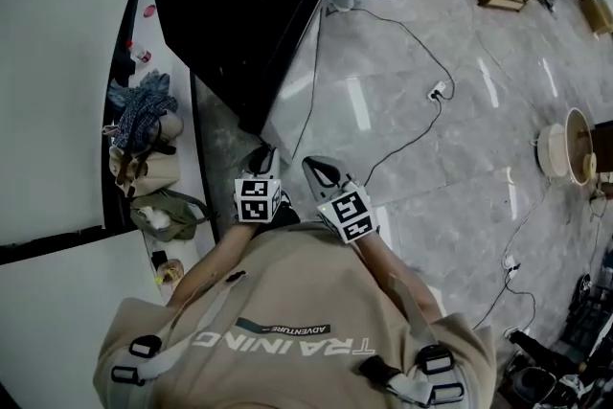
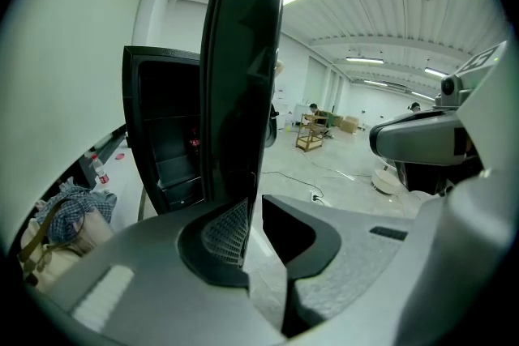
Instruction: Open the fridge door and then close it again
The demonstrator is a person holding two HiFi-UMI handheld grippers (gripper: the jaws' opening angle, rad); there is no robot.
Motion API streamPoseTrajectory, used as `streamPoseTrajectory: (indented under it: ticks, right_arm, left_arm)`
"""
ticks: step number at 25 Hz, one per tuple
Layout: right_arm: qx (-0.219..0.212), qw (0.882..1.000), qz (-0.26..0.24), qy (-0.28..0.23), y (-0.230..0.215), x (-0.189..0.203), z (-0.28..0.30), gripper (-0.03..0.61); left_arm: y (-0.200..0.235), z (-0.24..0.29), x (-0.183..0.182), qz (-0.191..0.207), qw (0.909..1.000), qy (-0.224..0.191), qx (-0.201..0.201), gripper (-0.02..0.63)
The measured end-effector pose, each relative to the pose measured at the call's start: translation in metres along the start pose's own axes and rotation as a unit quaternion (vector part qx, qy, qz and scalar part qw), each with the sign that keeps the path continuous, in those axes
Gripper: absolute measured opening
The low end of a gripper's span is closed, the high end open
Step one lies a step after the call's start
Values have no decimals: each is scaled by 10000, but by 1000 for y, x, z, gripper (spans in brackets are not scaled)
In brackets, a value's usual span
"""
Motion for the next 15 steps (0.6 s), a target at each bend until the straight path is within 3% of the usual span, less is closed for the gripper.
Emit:
streamPoseTrajectory:
  ticks: [15]
  right_arm:
    - [-512,9983,92,-258,-54,15,-78,-5]
  left_arm:
    - [-89,13,3,-378,9975,146,-586,43]
Point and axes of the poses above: the fingertips, and each gripper's own axes: z forward along the fingers, y to its left, x out of its underside, the point moved 3 cm from there along -z, backward along the fingers, and after that the axes turned 5 degrees about -y, right-handed, at the moved point
